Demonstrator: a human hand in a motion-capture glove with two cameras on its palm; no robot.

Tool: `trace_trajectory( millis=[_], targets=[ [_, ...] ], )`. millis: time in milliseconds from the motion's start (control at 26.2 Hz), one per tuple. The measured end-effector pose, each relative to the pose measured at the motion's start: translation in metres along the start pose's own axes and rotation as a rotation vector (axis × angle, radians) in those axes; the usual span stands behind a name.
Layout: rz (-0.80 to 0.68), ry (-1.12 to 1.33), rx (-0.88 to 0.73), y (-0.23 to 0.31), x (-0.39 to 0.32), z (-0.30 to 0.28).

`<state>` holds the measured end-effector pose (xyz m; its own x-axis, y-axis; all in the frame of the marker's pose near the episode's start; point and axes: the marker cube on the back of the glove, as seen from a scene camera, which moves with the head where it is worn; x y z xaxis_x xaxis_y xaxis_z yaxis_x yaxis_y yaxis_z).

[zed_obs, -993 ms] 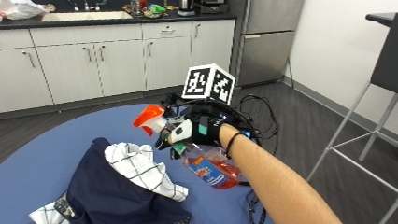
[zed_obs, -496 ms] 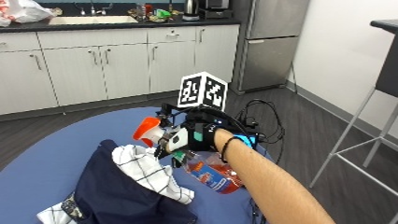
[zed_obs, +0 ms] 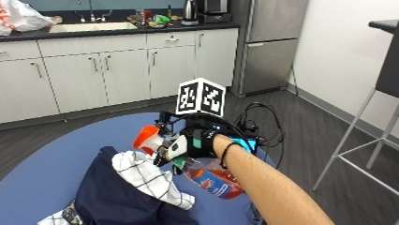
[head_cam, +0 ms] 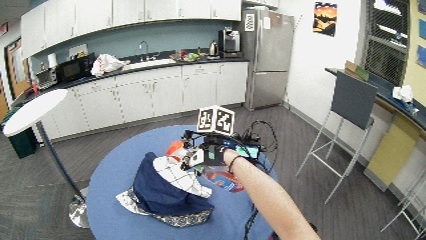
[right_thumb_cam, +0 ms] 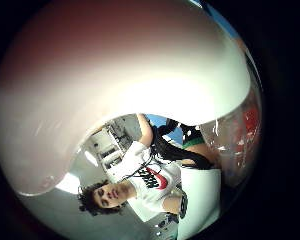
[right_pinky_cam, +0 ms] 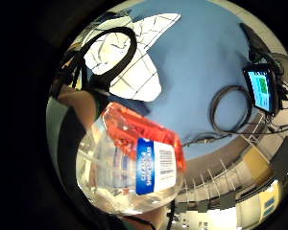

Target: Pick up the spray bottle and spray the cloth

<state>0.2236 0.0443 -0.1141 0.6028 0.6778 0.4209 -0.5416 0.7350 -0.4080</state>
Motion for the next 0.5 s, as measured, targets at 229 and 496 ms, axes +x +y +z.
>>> trace_trajectory(
  millis=[229,496],
  targets=[
    [0.008,0.012,0.023,0.0014,0.0,-0.0007],
    [-0.007,0.0,0.045,0.0075,0.0005,-0.0035]
  ],
)
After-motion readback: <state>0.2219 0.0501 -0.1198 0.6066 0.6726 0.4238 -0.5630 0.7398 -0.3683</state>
